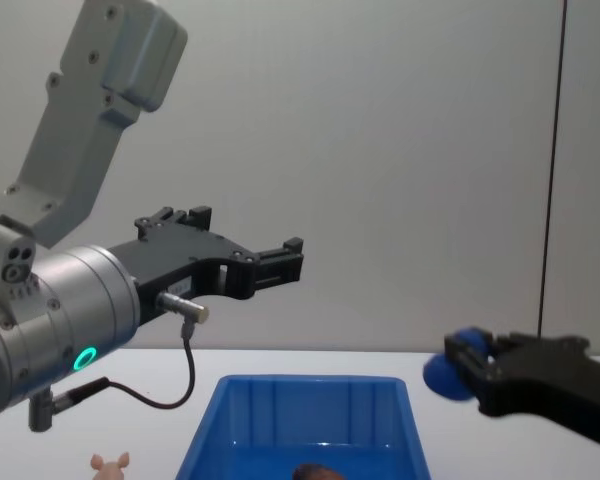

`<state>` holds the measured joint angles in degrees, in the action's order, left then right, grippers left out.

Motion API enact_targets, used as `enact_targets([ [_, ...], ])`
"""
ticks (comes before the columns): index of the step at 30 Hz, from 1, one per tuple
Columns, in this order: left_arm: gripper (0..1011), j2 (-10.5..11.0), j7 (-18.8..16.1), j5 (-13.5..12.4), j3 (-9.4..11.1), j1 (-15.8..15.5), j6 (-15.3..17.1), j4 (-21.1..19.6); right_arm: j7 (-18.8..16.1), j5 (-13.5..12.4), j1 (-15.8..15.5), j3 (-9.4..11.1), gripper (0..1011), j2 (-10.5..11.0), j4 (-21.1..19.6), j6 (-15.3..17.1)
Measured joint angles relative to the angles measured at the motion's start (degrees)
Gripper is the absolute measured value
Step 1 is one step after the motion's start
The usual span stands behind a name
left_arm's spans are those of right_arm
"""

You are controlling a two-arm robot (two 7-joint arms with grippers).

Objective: Pick up the two dolls from the table and place them into the box.

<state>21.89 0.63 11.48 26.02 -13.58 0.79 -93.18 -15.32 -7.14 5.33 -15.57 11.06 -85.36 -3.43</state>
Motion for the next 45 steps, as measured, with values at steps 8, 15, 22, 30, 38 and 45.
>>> enact_targets([
  [8, 1001, 0.0, 0.0, 0.0, 0.0, 0.0, 0.0, 0.0, 0.08, 0.65, 1.26, -0.58, 157, -1.14, -0.54, -0.79],
  [15, 1001, 0.0, 0.0, 0.0, 0.0, 0.0, 0.0, 0.0, -0.61, 2.17, 3.31, -1.53, 154, -2.85, 2.6, -1.07],
  [22, 1001, 0.0, 0.0, 0.0, 0.0, 0.0, 0.0, 0.0, -1.48, 3.59, 6.04, -2.68, 346, -4.97, 8.22, -2.23],
  [30, 1001, 0.0, 0.0, 0.0, 0.0, 0.0, 0.0, 0.0, -2.75, 3.84, 10.19, -3.91, 628, -7.94, 17.0, -5.32],
  [38, 1001, 0.0, 0.0, 0.0, 0.0, 0.0, 0.0, 0.0, -3.52, 3.07, 12.26, -4.39, 849, -9.38, 21.36, -7.34],
  [45, 1001, 0.0, 0.0, 0.0, 0.0, 0.0, 0.0, 0.0, -3.19, 1.73, 11.72, -4.05, 1001, -9.07, 20.86, -7.67],
])
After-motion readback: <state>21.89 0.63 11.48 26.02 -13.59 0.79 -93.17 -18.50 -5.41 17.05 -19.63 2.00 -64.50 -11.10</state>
